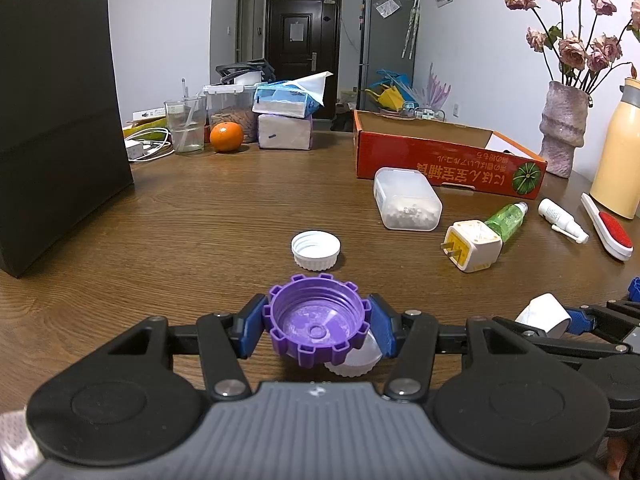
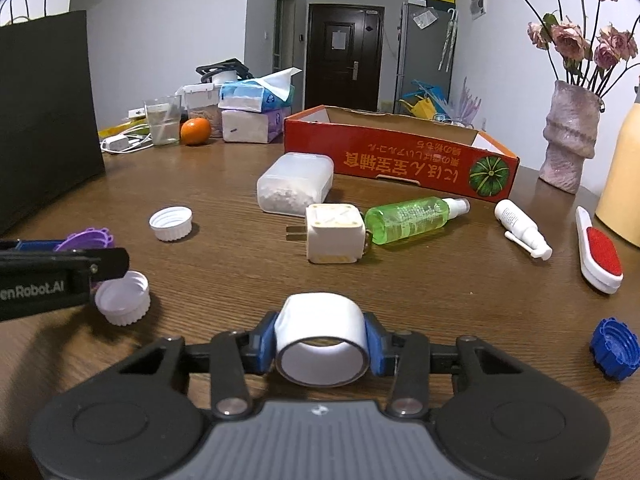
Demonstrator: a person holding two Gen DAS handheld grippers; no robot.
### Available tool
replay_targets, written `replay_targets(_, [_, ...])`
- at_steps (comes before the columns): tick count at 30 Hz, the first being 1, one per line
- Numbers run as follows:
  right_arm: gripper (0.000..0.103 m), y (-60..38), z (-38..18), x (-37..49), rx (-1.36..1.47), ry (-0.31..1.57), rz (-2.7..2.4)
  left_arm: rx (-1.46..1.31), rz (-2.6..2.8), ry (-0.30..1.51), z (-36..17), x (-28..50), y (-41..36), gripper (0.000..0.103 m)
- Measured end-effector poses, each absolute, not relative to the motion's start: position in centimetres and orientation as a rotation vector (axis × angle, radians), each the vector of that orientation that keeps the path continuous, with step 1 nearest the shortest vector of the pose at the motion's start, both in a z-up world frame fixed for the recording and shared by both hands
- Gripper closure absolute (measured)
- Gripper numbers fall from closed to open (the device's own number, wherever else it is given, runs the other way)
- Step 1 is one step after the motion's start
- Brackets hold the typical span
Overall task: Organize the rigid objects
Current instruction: 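Carry the purple cap and tape roll with both grippers into the cardboard box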
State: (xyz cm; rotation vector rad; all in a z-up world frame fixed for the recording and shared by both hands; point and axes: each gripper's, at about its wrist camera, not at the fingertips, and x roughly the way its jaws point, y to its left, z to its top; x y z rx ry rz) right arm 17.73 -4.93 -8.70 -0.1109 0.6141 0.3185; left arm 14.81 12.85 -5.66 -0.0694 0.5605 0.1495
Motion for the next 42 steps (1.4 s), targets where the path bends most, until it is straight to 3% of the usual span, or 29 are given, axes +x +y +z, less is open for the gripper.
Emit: replay_targets(42, [0.061,-14.0,-2.1,22.0,-0.036,0.471,0.328,-0.053,0.061,0.468,0.7,20.3,4.9,0.048])
